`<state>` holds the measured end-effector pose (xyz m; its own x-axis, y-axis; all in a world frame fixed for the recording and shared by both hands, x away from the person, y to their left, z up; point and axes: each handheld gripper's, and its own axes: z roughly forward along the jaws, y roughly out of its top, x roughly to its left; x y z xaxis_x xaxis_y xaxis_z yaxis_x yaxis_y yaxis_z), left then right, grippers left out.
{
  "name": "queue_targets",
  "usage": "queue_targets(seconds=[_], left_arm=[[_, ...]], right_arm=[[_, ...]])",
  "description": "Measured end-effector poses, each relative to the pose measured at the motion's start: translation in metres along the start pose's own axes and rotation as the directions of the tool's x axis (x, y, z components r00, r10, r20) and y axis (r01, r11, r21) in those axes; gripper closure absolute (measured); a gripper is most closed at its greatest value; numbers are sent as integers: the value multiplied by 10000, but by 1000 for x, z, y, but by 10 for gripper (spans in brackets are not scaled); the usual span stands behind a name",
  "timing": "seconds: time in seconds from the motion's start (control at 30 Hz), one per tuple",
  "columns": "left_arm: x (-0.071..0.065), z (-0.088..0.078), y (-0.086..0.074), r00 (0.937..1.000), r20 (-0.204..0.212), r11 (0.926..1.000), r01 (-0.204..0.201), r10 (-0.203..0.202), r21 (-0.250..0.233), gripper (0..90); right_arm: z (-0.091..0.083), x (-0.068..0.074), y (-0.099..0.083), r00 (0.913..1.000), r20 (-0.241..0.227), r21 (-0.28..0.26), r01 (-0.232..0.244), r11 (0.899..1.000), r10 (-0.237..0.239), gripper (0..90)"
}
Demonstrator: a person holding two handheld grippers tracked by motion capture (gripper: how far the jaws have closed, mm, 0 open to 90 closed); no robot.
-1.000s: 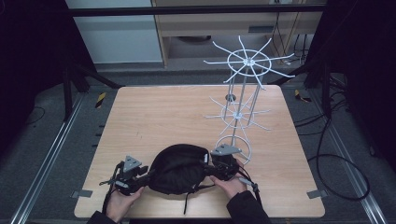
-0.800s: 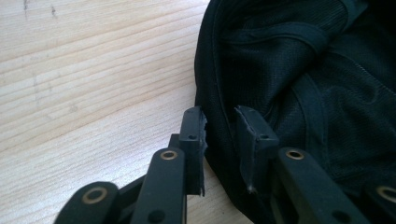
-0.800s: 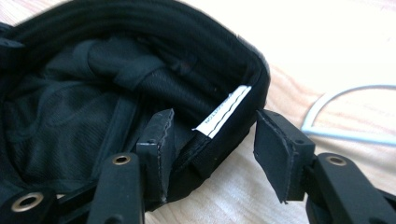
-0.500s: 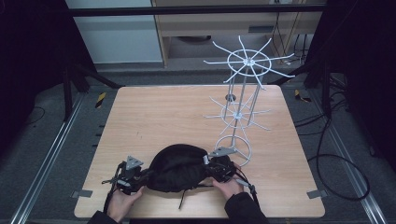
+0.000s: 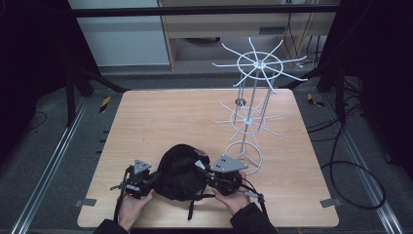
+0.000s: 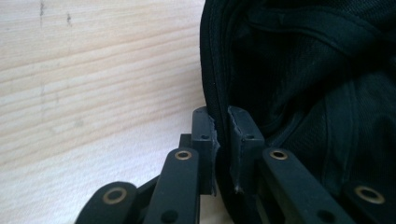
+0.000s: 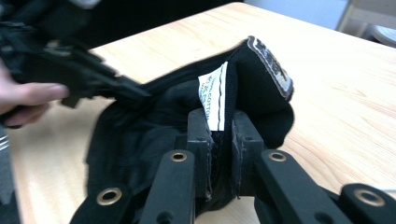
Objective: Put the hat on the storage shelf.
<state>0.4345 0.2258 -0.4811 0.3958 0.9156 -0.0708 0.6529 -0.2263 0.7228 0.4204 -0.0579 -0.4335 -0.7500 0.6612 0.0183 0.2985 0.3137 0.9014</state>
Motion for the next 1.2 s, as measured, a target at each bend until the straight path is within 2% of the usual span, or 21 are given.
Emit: queue_targets(seconds=[0.03,0.07,0.1,0.33,0.57,0.63,0.67,0.83,0.93,1.03,1.07,1.1,1.2], left_arm=[[0,0,0,10000,0,10000,0,0,0,818],[0,1,1,10000,-15,10000,29,-29,-9,817],[0,4,2,10000,16,9999,91,-91,-54,818],[2,7,4,9995,303,9998,136,-132,-121,813],[6,6,4,9981,608,9998,146,-137,-159,776],[11,3,5,9959,865,9995,292,-278,-144,765],[11,3,5,9959,865,9995,292,-278,-144,765],[18,-5,7,9921,1123,9981,582,-555,-212,757],[18,-18,9,9891,1316,9961,730,-660,-494,752],[15,-26,10,9891,1372,9959,621,-526,-660,755],[10,-33,12,9896,1393,9954,486,-368,-825,793],[10,-33,12,9896,1393,9954,486,-368,-825,805],[-2,-42,16,9885,1513,9944,178,-19,-1038,799]], right_arm=[[0,0,0,10000,0,0,0,10000,0,808],[1,4,0,9996,-268,29,125,9999,-124,807],[2,7,0,9994,-314,107,175,9998,-172,807],[8,13,-10,9972,-432,681,642,9956,-614,805],[7,10,-18,9979,-218,918,632,9938,-614,803],[6,9,-19,9984,6,970,568,9937,-571,803],[6,9,-19,9984,6,970,568,9937,-571,803],[1,7,-20,9983,317,825,456,9956,-483,805],[-1,4,-20,9979,577,740,250,9969,-293,809],[-2,3,-20,9976,658,723,178,9972,-226,811],[-3,4,-19,9973,693,674,190,9975,-236,812],[-3,5,-19,9973,691,632,216,9978,-260,811],[-4,6,-18,9973,681,580,238,9980,-277,812]])
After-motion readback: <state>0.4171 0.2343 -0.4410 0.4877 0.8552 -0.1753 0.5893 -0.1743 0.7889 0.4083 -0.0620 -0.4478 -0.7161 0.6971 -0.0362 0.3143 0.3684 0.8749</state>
